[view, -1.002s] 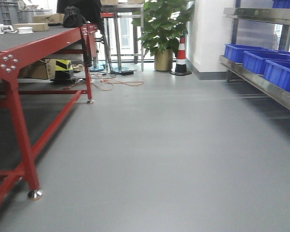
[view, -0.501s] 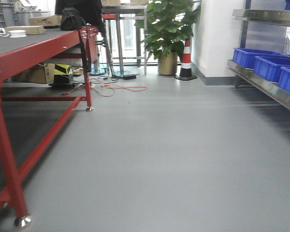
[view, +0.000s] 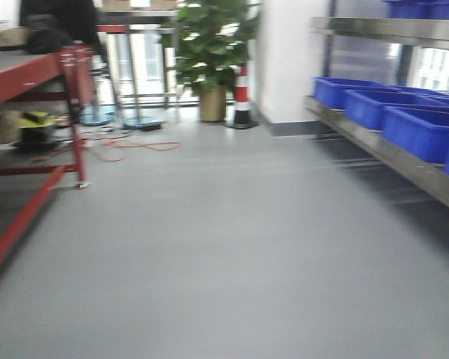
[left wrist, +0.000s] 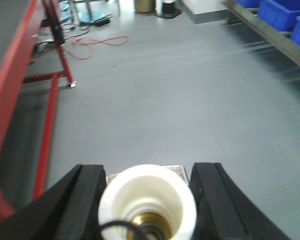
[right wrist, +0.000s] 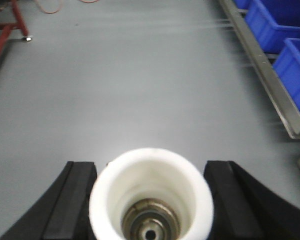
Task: Place valve from conveyor to right shelf box
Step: 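Drive the base away from the conveyor toward the shelf of blue bins, then drive up to the steel shelf and align with a blue bin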
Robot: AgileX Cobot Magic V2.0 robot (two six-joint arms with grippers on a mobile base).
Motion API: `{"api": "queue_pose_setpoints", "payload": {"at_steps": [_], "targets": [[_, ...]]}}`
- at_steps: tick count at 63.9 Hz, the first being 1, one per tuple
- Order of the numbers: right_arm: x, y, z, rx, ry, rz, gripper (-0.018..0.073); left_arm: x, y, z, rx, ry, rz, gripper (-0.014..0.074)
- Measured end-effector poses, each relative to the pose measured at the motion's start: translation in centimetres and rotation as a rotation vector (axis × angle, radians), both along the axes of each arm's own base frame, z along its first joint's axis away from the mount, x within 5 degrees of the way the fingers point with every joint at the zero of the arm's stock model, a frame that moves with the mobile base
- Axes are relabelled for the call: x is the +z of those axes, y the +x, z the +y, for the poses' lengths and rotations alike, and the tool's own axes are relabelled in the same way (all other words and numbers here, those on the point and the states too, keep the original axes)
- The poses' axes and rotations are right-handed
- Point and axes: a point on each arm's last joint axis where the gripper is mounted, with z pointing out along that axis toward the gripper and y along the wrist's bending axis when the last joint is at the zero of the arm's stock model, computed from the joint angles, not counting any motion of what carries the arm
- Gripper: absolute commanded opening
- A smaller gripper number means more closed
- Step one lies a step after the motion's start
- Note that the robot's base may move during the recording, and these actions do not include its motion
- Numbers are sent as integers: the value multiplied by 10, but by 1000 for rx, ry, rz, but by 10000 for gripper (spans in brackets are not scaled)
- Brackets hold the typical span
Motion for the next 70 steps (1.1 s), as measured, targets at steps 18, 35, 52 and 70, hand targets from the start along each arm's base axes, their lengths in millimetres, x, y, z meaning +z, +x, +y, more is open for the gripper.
{"api": "queue_pose_setpoints", "payload": {"at_steps": [18,35,52,70], "targets": [[0,0,0,0,0,0,-162,0,0,0,0,0,-4,-111],[0,0,0,0,0,0,-162,1,0,0,0,0,-8,-111],[0,0,0,0,0,0,-162,1,0,0,0,0,-8,-111],[0,0,0,0,0,0,-162,1,0,0,0,0,-8,-111]]}}
